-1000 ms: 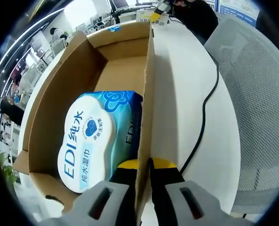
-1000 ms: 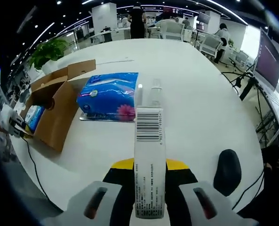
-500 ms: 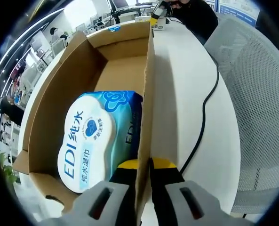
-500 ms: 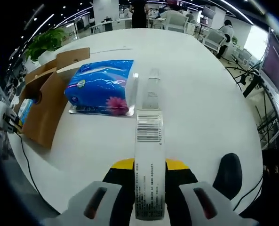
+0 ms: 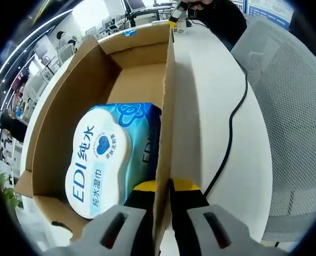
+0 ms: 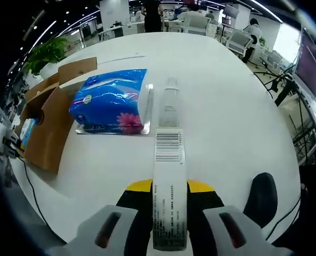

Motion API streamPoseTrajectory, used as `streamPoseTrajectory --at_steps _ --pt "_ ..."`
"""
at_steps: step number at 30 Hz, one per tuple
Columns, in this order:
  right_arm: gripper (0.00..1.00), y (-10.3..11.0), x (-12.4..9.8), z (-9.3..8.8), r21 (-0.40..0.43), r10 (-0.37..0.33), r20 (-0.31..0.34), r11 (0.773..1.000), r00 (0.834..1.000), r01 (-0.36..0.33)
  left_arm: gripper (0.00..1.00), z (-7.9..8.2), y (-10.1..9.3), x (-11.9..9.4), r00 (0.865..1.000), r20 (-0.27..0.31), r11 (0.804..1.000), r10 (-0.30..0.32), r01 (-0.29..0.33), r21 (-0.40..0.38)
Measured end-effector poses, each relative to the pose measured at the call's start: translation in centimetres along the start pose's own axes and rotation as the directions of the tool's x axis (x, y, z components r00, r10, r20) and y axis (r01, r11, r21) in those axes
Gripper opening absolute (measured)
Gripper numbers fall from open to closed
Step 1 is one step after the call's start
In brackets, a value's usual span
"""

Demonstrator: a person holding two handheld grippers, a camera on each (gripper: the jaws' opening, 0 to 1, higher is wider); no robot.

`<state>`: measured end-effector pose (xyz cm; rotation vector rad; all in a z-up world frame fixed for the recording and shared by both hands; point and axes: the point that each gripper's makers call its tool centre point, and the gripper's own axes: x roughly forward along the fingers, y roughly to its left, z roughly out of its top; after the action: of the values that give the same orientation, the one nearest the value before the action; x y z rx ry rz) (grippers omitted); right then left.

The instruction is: Operate the shoe box by opening the lid, removing the specified soft item, and placing it in the target area until the item is outside and the box remains undamaged.

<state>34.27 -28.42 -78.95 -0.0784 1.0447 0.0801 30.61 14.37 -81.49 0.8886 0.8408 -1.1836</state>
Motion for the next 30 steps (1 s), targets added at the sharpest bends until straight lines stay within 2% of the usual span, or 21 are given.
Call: streamPoseTrajectory --at_steps 8,9,10,14,16,21,24,27,30 --pt "0.2 0.7 -0.6 -0.2 -0.005 0.016 -0.015 1.0 1.0 -0.016 0.04 0.0 0.0 0.0 1.0 0.0 1.0 0.0 0.0 0.001" --pt "0.21 0.7 -0.5 -0.4 -0.01 0.019 -0.026 1.0 0.999 -0.019 0.04 0.0 0.0 0.0 1.0 0.0 1.0 0.0 0.0 0.001" --pt "0.23 1.0 -0.4 -1.3 -0.018 0.029 -0.078 0.999 0.997 -0.031 0.04 0.0 0.0 0.0 1.0 0.0 1.0 0.0 0.0 0.0" --pt "0.43 1.4 -0.1 -1.0 -0.03 0.029 -0.04 0.999 0.999 -0.03 0.04 0.0 0.0 0.0 1.0 0.001 1.0 0.001 -0.001 0.001" --pt "0.5 1.5 -0.1 -1.1 -0.033 0.02 -0.043 0.999 0.999 -0.021 0.04 0.0 0.0 0.0 1.0 0.001 1.0 0.001 -0.001 0.001" --pt "0.56 0.9 -0.7 -0.6 -0.041 -0.017 -0.014 0.999 1.0 0.017 0.04 0.0 0.0 0.0 1.0 0.001 1.0 0.0 0.0 0.002" --pt "0.55 0.8 -1.3 -0.4 -0.05 -0.029 0.003 0.998 1.0 0.03 0.04 0.0 0.0 0.0 1.0 0.001 1.0 0.0 0.0 0.002" --pt "0.54 0.7 -1.7 -0.1 -0.096 -0.048 0.027 0.994 0.999 0.05 0.04 0.0 0.0 0.0 1.0 0.001 1.0 0.0 0.0 0.002" --pt "0.54 0.9 -2.1 0.1 -0.11 -0.04 0.041 0.993 0.998 0.044 0.04 0.0 0.0 0.0 1.0 0.002 1.0 0.001 -0.001 0.004"
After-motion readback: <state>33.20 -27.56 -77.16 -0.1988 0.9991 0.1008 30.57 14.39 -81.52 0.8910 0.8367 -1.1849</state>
